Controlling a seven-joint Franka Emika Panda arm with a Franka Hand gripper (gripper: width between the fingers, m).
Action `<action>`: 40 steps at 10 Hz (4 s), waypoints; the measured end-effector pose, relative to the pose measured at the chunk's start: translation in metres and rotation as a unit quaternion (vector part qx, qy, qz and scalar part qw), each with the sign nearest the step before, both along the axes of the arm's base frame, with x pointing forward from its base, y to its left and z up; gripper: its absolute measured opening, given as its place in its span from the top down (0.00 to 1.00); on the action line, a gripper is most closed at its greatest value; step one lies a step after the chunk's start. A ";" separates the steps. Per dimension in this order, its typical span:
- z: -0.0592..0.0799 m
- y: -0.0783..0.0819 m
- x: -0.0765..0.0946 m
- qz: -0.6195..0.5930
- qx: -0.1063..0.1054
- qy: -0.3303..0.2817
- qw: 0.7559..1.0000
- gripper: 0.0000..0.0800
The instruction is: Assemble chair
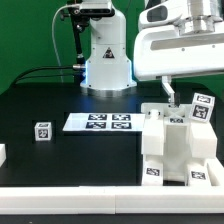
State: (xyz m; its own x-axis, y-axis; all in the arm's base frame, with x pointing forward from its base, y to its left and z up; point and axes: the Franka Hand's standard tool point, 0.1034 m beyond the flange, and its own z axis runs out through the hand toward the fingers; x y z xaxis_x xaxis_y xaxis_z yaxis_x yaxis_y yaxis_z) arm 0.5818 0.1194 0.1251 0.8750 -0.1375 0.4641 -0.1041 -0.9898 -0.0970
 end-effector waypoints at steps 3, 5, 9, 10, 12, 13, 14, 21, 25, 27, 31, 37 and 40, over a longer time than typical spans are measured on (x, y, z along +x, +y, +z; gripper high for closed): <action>0.013 -0.014 0.015 -0.014 0.005 0.085 0.996 0.19; 0.012 -0.009 0.013 -0.055 0.021 0.153 0.987 0.19; 0.011 0.001 0.028 -0.062 0.019 0.226 0.972 0.19; 0.006 -0.002 0.024 -0.064 0.018 0.220 0.973 0.19; 0.000 0.000 0.020 -0.062 0.015 0.219 0.974 0.19; -0.004 0.000 0.017 -0.061 0.014 0.218 0.974 0.19; -0.006 0.001 0.014 -0.060 0.013 0.220 0.974 0.19; -0.008 0.000 0.014 -0.117 0.029 0.218 0.969 0.67; -0.010 -0.002 0.013 -0.291 0.084 0.210 0.930 0.67; -0.010 0.001 0.013 -0.401 0.118 0.205 0.885 0.67; -0.009 0.003 0.014 -0.535 0.166 0.197 0.805 0.67; -0.010 0.001 0.013 -0.457 0.141 0.207 0.854 0.21; -0.008 -0.005 0.014 -0.214 0.072 0.222 0.948 0.19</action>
Offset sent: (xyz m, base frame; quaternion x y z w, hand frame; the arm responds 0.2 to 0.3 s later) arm 0.0119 -0.0141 0.0113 -0.0386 -0.2364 0.0762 0.9679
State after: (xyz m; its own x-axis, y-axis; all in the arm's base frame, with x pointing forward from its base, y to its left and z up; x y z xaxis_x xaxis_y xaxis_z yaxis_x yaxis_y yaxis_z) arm 0.5956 0.1148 0.1168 0.8294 -0.5585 0.0117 -0.5559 -0.8273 -0.0810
